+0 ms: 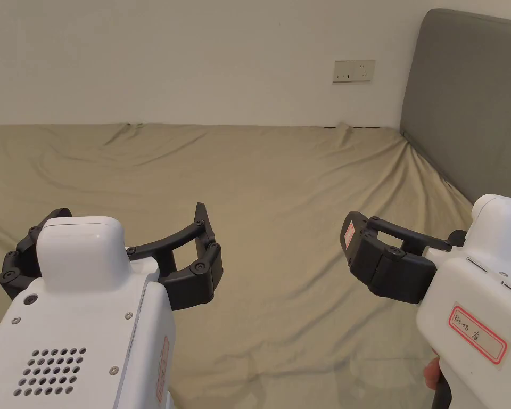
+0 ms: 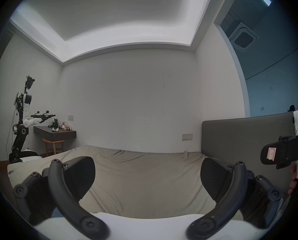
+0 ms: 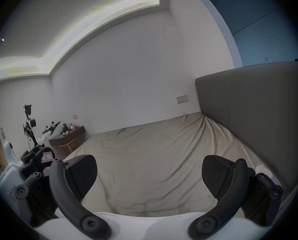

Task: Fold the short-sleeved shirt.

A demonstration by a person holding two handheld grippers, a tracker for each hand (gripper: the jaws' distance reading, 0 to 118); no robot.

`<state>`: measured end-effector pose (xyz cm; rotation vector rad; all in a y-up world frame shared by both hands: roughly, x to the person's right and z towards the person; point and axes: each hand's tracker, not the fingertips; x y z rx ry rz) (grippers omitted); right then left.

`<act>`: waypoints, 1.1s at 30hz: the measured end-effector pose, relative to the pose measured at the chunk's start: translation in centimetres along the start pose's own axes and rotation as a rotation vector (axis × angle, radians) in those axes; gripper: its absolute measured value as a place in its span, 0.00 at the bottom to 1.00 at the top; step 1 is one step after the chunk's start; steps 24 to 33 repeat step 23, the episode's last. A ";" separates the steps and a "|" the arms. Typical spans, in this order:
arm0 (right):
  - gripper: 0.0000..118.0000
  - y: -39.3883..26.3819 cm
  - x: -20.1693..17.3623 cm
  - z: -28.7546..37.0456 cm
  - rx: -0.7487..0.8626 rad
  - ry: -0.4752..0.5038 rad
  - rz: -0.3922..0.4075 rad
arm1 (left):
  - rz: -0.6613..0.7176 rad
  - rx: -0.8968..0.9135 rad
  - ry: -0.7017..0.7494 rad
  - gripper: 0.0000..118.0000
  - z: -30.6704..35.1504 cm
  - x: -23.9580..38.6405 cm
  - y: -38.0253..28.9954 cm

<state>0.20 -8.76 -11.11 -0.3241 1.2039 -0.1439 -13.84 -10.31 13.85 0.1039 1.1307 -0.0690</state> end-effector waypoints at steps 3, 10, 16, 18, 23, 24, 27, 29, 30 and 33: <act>1.00 0.2 -0.3 -0.2 -0.033 -0.071 -0.007 | -0.006 -0.011 -0.002 1.00 -0.2 0.1 -0.3; 1.00 -0.4 -0.2 -0.9 -0.071 -0.061 0.014 | -0.017 -0.029 -0.015 1.00 -0.6 0.5 -0.7; 1.00 -1.0 -0.3 -1.2 0.024 -0.143 0.057 | -0.022 -0.057 -0.023 1.00 -1.5 0.8 -1.5; 1.00 -1.2 -0.4 -1.6 0.032 -0.162 0.060 | -0.019 -0.072 -0.027 1.00 -1.9 0.9 -1.9; 1.00 -2.5 1.0 -4.2 -0.055 -0.222 0.043 | -0.007 -0.136 -0.035 1.00 -3.6 1.3 -3.6; 1.00 -2.5 1.0 -4.2 -0.055 -0.222 0.043 | -0.007 -0.136 -0.035 1.00 -3.6 1.3 -3.6; 1.00 -2.5 1.0 -4.2 -0.055 -0.222 0.043 | -0.007 -0.136 -0.035 1.00 -3.6 1.3 -3.6; 1.00 -2.5 1.0 -4.2 -0.055 -0.222 0.043 | -0.007 -0.136 -0.035 1.00 -3.6 1.3 -3.6; 1.00 -2.5 1.0 -4.2 -0.055 -0.222 0.043 | -0.007 -0.136 -0.035 1.00 -3.6 1.3 -3.6; 1.00 -2.5 1.0 -4.2 -0.055 -0.222 0.043 | -0.007 -0.136 -0.035 1.00 -3.6 1.3 -3.6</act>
